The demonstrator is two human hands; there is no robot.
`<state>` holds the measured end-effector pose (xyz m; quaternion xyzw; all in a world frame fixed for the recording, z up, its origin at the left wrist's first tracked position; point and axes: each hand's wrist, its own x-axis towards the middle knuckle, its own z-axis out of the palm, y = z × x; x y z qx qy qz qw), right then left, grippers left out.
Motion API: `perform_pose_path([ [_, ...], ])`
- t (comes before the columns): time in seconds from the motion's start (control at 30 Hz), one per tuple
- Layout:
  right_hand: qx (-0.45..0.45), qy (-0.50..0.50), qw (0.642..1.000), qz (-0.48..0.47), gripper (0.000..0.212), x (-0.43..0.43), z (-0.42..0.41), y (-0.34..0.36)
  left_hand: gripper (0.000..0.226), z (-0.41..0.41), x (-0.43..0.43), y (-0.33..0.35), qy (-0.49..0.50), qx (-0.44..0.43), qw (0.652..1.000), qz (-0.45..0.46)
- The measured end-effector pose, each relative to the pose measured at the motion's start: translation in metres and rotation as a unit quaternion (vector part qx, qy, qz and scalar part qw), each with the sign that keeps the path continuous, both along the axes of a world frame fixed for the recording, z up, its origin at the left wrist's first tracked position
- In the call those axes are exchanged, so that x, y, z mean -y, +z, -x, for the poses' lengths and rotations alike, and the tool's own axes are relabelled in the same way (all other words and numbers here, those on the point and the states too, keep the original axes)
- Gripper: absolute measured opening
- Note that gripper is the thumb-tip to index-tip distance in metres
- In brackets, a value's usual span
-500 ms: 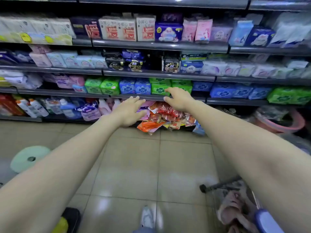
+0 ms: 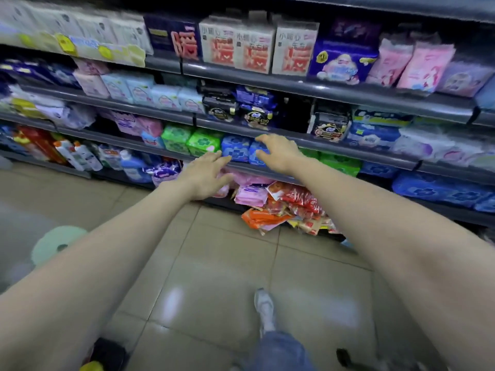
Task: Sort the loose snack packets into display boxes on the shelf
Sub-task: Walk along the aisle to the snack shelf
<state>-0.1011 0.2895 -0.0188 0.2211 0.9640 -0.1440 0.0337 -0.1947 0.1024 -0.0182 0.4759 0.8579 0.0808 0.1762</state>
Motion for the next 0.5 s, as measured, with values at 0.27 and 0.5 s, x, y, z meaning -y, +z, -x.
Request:
perform_pose_path([
  [0.27,0.009,0.120,0.993,-0.014,0.050,-0.043,0.146,-0.015,0.060,0.093,-0.027,-0.005,0.113,0.022,0.993,0.002],
  [0.5,0.015,0.223,0.975,-0.014,0.049,-0.020,0.269,-0.024,0.060,0.178,0.002,-0.013,0.226,0.027,0.974,0.002],
])
